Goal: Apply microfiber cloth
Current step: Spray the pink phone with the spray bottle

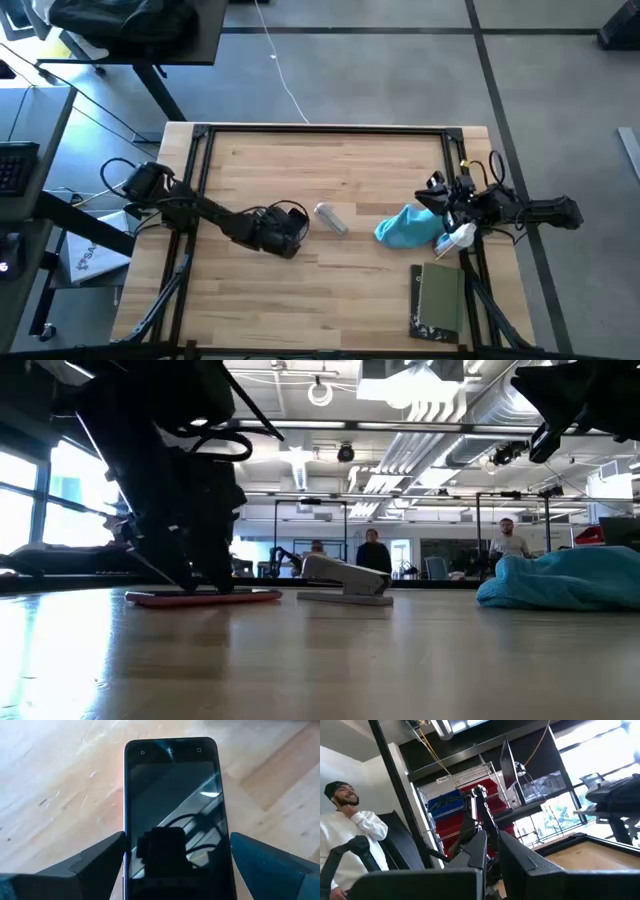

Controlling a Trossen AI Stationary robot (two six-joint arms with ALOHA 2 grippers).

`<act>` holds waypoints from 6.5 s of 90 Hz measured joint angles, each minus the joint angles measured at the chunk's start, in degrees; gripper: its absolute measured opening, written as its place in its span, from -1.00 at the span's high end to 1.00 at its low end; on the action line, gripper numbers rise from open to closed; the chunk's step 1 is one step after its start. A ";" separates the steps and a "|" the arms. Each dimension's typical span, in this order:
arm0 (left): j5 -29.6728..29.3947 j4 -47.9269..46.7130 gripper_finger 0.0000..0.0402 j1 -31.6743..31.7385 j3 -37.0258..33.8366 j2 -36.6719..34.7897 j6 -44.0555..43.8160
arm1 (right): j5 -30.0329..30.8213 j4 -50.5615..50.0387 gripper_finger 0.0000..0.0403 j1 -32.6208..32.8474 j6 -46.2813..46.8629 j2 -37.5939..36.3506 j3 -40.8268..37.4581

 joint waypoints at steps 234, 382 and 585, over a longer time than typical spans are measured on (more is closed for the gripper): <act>-4.97 -0.53 -0.53 -2.74 -0.63 -1.53 11.96 | -1.83 5.74 0.43 0.00 1.04 16.45 0.00; 1.48 26.17 -0.71 -5.79 -0.13 -3.55 15.39 | -2.27 15.79 0.43 0.00 -7.84 41.63 7.06; -17.63 26.30 -0.71 -16.12 3.41 17.52 12.77 | -1.42 12.38 0.43 0.00 -5.57 41.60 7.10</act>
